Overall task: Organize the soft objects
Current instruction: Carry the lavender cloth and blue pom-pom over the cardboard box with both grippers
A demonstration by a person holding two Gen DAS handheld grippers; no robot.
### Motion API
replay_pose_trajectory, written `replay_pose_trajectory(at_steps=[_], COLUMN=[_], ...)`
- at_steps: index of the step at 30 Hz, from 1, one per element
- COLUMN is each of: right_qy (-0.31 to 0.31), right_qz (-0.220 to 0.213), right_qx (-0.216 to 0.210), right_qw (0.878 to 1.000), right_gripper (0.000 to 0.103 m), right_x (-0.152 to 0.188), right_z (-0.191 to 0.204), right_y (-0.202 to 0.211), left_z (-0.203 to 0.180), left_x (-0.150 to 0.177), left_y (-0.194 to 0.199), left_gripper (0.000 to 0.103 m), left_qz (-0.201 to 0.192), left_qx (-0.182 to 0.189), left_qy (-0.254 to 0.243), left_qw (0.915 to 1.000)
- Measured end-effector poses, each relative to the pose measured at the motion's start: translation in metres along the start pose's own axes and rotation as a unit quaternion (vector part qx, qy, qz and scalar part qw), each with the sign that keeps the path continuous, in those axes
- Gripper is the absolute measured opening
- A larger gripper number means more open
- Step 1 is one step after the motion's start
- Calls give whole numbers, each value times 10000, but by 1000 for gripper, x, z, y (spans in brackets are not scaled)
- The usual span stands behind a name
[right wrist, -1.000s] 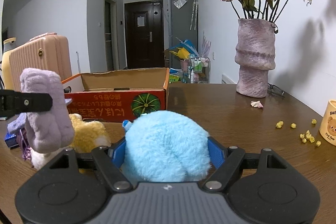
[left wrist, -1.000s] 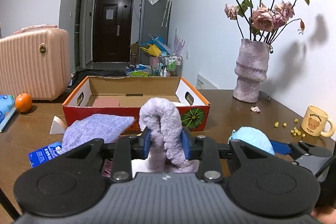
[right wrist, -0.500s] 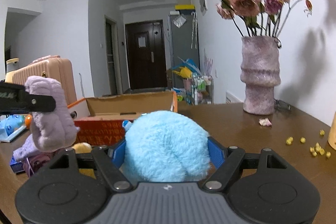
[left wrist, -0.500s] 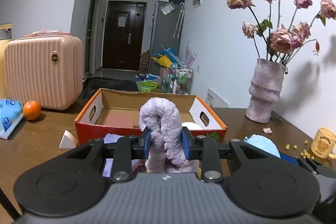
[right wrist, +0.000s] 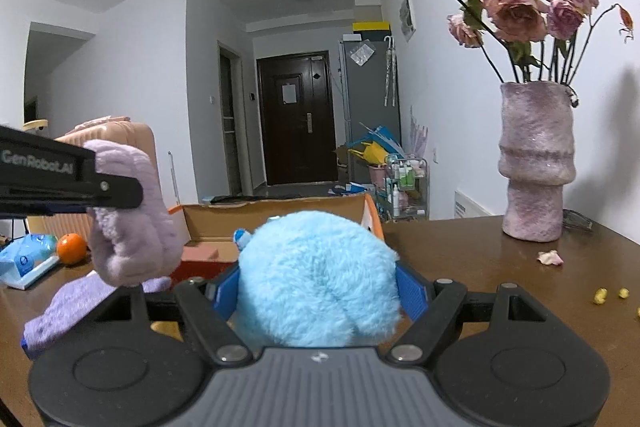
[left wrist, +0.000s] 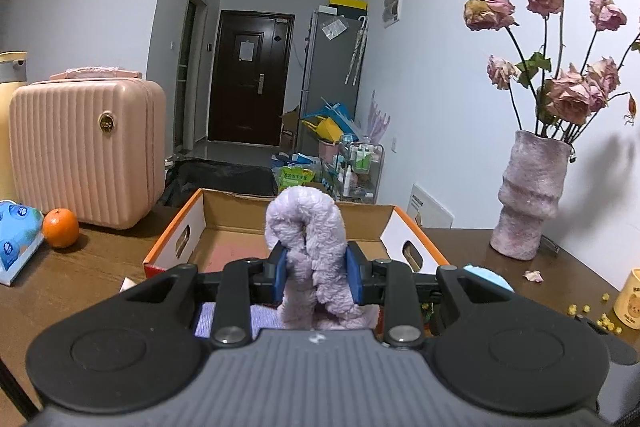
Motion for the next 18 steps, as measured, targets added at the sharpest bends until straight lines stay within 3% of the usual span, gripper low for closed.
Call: replay_pose_trajectory(at_steps=[18], right_qy=[30], right_qz=[-207], right_qx=[-105], right_qw=[9997], right_gripper=[77], right_x=[-10], right_z=[6], right_y=[-59], left_z=[4], left_x=[-11], left_y=[-56], left_gripper=[30], left_qz=[-118], left_qx=[-209], left_qy=[21], left_qw=[9997])
Point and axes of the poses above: each gripper's, at about its wrist camera, not at the fingertips, and y roughly against the way its jaws point, z to its left, x to its underside, the point moved 1 cm from there along -y, roughly the way its jaws point, and after that the axes turned 5 degrees about -z, right-handed, at the moved point
